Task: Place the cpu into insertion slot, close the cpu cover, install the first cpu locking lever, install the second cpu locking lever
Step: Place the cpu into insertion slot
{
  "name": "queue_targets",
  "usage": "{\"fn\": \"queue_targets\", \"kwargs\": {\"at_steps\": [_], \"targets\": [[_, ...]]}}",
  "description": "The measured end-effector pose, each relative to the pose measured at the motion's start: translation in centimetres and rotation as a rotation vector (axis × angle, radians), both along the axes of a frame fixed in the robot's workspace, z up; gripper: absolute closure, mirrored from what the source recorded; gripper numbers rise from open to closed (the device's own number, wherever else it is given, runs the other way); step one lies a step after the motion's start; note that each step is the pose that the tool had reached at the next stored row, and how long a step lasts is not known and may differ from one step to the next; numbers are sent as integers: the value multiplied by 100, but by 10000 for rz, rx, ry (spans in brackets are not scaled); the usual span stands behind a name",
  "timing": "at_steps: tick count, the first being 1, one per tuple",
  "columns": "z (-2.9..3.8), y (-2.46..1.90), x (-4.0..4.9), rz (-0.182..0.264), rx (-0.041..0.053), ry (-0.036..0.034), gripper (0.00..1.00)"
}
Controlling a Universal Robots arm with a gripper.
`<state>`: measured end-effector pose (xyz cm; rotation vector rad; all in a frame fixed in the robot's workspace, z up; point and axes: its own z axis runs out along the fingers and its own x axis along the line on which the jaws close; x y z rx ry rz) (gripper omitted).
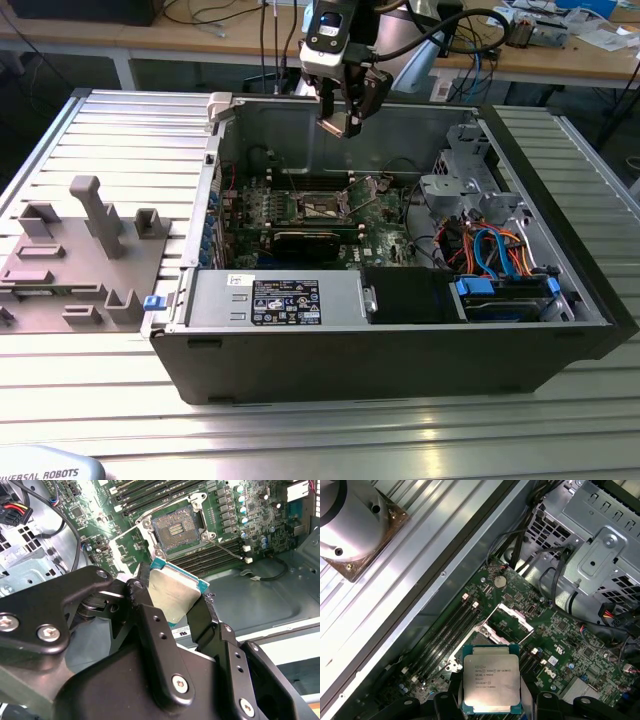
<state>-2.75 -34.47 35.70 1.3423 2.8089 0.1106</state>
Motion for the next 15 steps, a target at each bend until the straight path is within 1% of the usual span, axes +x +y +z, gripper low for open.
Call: {"fn": "queue_targets", "kwargs": {"at_steps": [15], "targets": [[0, 0, 0, -72, 0, 0, 46]]}}
